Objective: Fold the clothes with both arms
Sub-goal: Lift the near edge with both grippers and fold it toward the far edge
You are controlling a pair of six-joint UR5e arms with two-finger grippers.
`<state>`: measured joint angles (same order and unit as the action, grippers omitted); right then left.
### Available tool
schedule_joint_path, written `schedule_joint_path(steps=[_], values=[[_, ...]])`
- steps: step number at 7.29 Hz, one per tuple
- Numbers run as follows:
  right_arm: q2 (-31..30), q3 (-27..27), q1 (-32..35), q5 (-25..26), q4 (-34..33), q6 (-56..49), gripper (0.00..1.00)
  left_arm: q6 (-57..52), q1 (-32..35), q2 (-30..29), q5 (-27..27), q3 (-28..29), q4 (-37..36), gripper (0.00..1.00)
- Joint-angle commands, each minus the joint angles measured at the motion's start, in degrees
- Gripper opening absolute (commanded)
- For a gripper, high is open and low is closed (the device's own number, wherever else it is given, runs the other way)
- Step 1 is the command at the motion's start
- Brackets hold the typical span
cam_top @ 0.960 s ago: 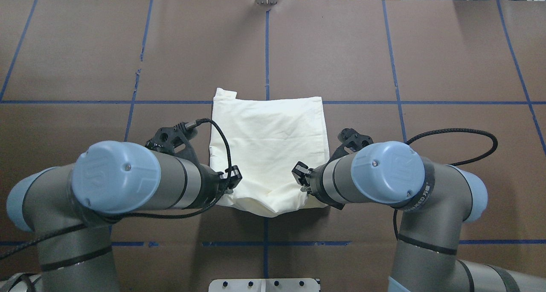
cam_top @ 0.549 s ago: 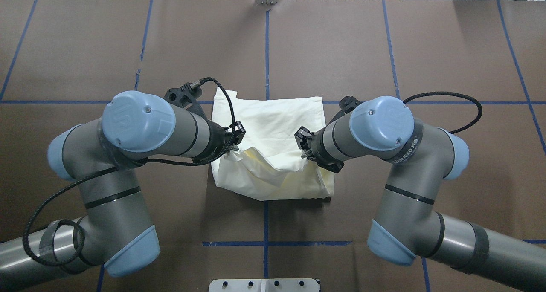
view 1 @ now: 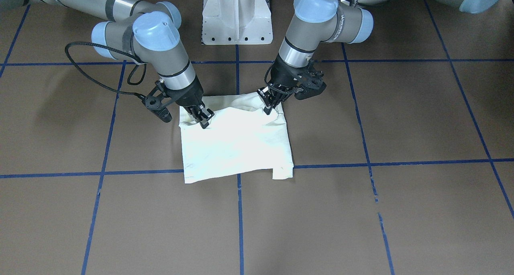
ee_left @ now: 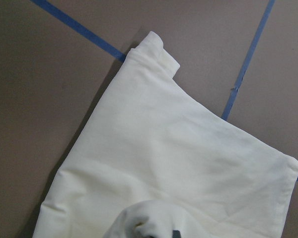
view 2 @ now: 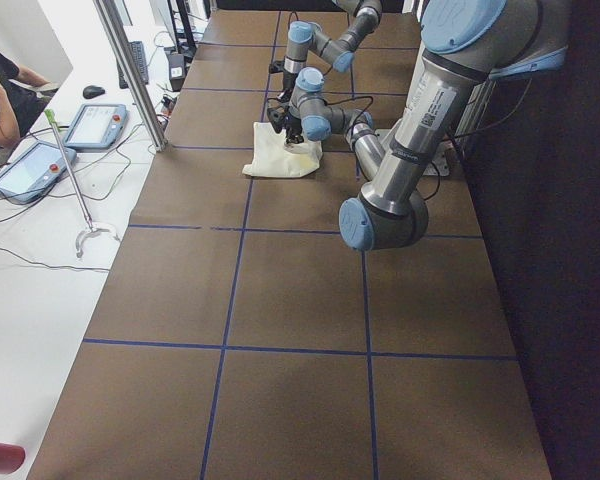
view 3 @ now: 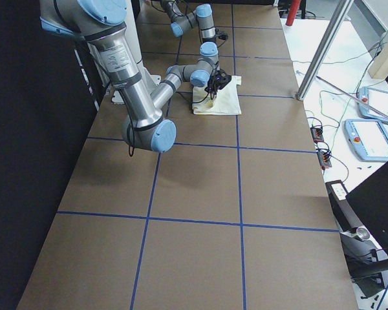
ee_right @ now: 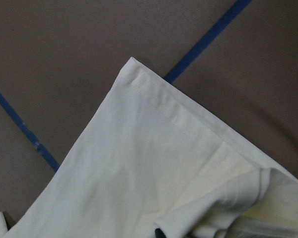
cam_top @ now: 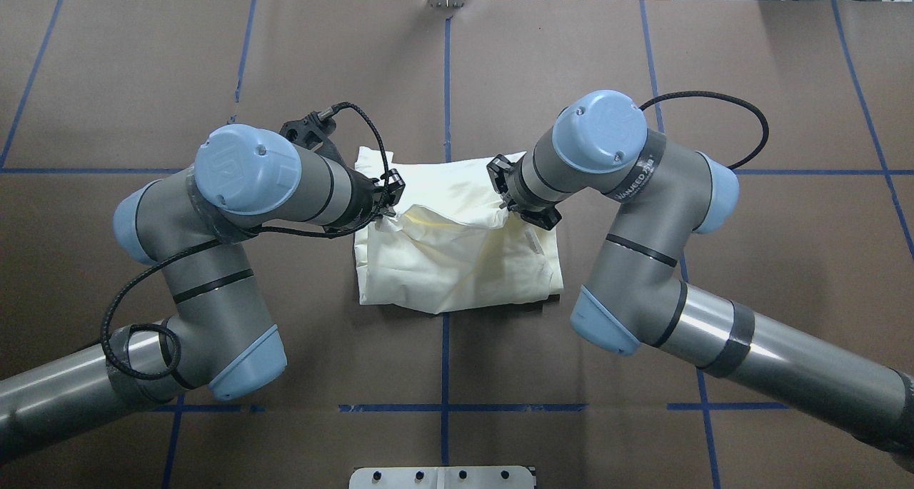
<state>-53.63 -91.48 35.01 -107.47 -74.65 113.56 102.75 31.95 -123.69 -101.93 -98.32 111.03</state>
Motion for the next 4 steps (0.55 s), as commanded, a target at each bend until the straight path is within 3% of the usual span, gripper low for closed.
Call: schedule_joint_path(steps=[1, 4], values=[[3.8, 10.3, 1.9, -0.1, 7.6, -0.1, 0.00, -1.1, 0.8, -1.2, 0.1, 2.9, 1.5, 0.00], [4.5, 12.8, 5.3, -2.7, 9.2, -0.5, 0.00, -1.4, 2.3, -1.6, 0.2, 8.7, 6.1, 0.00]])
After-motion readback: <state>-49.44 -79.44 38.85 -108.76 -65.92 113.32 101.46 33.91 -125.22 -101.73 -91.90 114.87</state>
